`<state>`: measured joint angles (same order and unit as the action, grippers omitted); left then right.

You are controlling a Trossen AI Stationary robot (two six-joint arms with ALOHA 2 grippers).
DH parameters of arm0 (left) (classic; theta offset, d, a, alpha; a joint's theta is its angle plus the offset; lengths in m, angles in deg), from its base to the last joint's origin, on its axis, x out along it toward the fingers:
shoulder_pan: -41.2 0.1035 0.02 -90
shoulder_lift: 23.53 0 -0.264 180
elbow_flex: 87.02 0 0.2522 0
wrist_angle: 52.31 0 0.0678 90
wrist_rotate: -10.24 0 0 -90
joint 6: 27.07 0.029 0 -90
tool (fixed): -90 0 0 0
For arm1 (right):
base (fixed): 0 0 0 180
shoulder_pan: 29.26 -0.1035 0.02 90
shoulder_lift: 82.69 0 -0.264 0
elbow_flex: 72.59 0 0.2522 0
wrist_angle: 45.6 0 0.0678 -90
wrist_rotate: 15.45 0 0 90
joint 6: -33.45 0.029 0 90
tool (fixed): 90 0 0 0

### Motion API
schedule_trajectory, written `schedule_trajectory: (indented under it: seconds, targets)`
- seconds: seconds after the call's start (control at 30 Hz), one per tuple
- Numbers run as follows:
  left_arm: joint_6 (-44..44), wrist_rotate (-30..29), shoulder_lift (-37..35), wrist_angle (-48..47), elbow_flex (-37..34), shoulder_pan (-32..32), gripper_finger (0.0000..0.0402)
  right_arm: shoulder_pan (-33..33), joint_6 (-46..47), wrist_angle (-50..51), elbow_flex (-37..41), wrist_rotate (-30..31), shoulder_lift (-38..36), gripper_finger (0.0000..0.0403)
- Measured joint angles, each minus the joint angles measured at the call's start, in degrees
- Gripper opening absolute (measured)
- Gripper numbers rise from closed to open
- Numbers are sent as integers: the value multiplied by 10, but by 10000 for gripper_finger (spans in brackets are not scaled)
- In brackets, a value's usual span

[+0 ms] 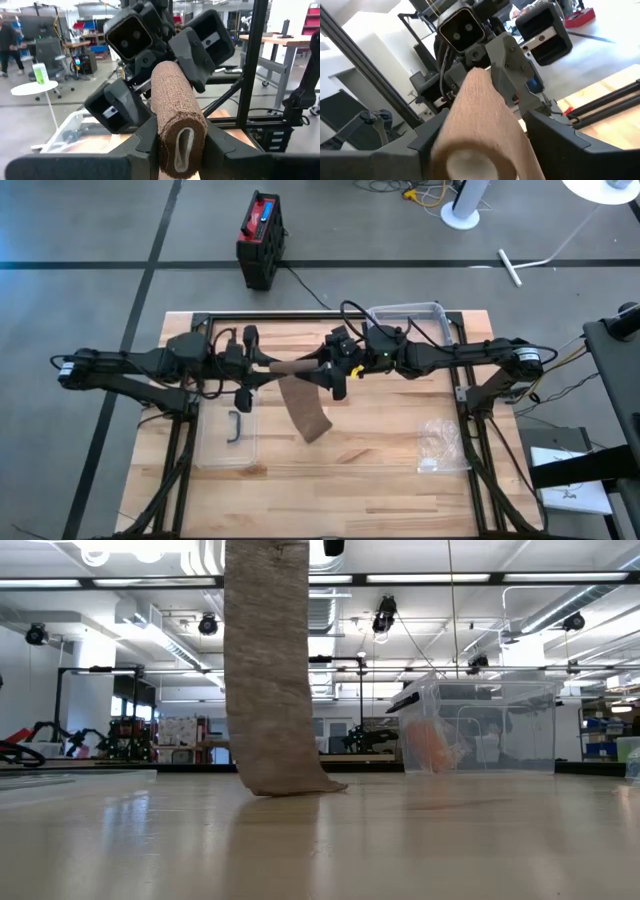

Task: Roll bandage
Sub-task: Roll the brown bandage

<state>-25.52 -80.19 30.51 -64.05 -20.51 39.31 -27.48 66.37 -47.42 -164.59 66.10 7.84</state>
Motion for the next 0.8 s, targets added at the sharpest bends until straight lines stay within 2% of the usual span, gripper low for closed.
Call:
schedule_trajectory:
  seconds: [0.23, 0.4, 0.8]
  targets:
    - [-6, 0, 24, -6, 0, 0, 82, 0, -2, 0, 0, 0, 4, 271]
    - [11, 0, 26, -4, 0, 0, 82, 0, 39, 8, 0, -11, 4, 276]
    - [31, 0, 9, -18, 0, 0, 82, 0, 92, 17, 0, -21, 3, 236]
